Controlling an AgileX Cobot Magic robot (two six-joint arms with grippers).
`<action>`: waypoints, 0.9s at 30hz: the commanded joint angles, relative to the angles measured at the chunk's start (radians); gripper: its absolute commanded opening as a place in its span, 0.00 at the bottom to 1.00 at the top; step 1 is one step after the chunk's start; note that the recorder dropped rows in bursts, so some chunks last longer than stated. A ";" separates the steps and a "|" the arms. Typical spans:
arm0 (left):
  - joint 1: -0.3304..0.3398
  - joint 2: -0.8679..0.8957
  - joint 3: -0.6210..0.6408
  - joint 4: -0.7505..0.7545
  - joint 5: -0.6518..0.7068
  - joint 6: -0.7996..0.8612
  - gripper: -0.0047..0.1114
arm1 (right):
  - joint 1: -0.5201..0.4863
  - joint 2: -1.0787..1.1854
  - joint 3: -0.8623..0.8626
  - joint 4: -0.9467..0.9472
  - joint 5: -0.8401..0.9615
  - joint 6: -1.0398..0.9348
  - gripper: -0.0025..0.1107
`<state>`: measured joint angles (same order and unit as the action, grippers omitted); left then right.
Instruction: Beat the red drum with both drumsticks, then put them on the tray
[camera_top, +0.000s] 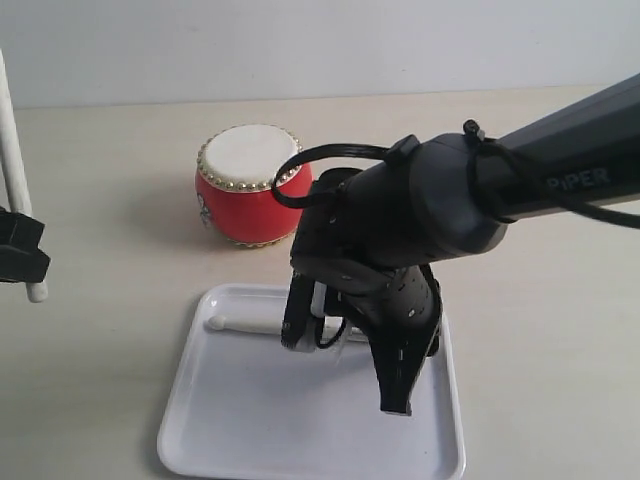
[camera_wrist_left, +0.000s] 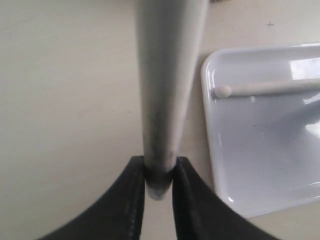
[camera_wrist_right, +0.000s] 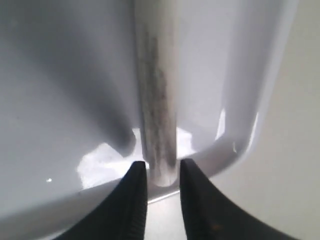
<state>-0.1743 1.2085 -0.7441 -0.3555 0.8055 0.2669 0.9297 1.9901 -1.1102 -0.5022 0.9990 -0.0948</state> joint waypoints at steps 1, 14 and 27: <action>0.003 -0.011 0.041 -0.157 -0.013 0.087 0.04 | 0.001 -0.134 0.007 0.075 0.008 0.160 0.24; 0.003 -0.017 0.282 -1.078 0.019 0.625 0.04 | 0.001 -0.621 0.206 0.368 -0.357 0.311 0.24; -0.227 -0.017 0.489 -1.389 0.080 1.026 0.04 | 0.001 -0.655 0.118 0.868 -0.473 0.008 0.39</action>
<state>-0.3649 1.1969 -0.2664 -1.7292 0.8649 1.2374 0.9297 1.3153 -0.9613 0.2102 0.5530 0.0383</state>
